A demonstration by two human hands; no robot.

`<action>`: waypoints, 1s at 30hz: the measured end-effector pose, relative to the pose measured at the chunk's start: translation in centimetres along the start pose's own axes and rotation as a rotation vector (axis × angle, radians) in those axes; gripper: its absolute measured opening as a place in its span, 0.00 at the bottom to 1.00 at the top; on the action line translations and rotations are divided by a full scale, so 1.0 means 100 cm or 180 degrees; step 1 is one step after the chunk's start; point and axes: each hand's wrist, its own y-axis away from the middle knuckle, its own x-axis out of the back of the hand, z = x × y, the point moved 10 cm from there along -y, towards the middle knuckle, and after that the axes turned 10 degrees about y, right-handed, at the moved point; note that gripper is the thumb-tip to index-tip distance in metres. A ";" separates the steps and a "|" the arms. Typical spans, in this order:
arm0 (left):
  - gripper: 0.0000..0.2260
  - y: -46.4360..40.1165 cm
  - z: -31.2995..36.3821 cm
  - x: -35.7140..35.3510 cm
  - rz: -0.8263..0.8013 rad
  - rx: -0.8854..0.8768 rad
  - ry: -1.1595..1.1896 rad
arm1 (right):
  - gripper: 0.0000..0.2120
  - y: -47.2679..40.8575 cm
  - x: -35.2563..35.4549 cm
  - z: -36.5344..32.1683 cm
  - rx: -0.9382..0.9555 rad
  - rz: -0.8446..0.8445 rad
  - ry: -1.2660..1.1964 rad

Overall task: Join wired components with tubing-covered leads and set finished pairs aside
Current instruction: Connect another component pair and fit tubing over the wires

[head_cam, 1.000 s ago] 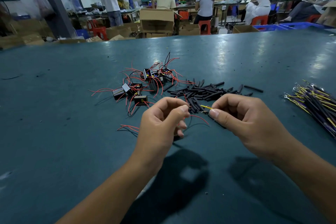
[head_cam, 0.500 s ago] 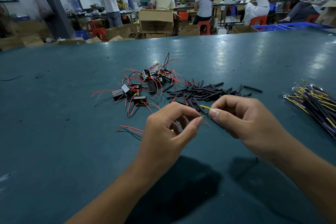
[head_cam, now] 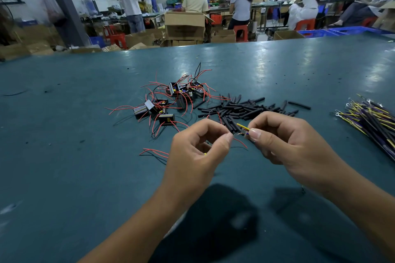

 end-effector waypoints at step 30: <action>0.01 0.003 -0.031 -0.007 0.0004 0.0753 0.0781 | 0.05 0.002 -0.014 0.006 0.0061 -0.0196 0.0367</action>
